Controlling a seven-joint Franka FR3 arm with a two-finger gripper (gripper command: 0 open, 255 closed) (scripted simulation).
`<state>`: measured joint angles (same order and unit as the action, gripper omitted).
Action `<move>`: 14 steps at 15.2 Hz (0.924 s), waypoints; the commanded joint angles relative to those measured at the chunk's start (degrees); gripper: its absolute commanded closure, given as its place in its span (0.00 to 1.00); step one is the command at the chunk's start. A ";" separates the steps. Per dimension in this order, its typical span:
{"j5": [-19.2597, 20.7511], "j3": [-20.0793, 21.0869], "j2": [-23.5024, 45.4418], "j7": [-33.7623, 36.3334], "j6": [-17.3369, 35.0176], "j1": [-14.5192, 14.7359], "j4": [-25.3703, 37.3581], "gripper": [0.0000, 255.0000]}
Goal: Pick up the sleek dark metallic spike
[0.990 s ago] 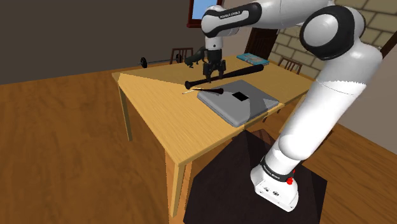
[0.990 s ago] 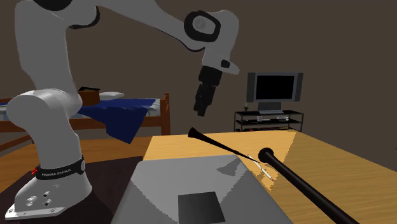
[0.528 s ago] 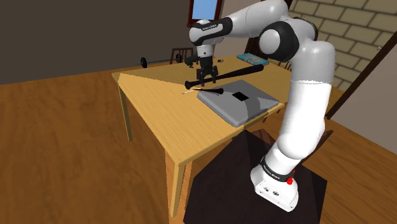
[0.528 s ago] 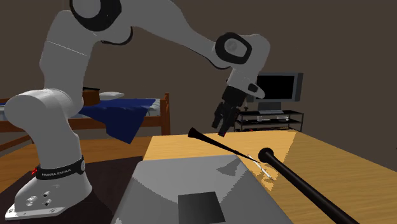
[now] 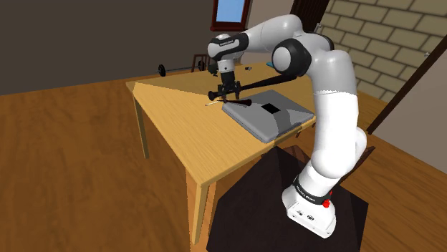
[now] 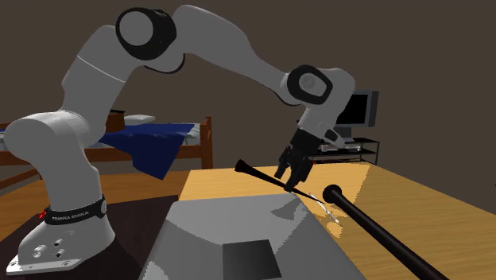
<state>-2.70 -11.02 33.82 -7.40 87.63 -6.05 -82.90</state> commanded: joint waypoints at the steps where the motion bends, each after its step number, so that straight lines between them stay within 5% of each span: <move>1: -0.13 0.06 0.88 -0.05 1.20 -0.09 -0.32 0.00; 4: -0.21 0.10 1.36 -0.06 2.15 -0.11 -0.80 0.00; 5: -0.21 0.10 1.41 -0.07 2.19 -0.12 -0.79 1.00; 14: -0.21 0.10 1.36 -0.06 2.15 -0.11 -0.80 1.00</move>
<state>-2.91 -10.92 35.23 -7.46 89.78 -6.17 -83.63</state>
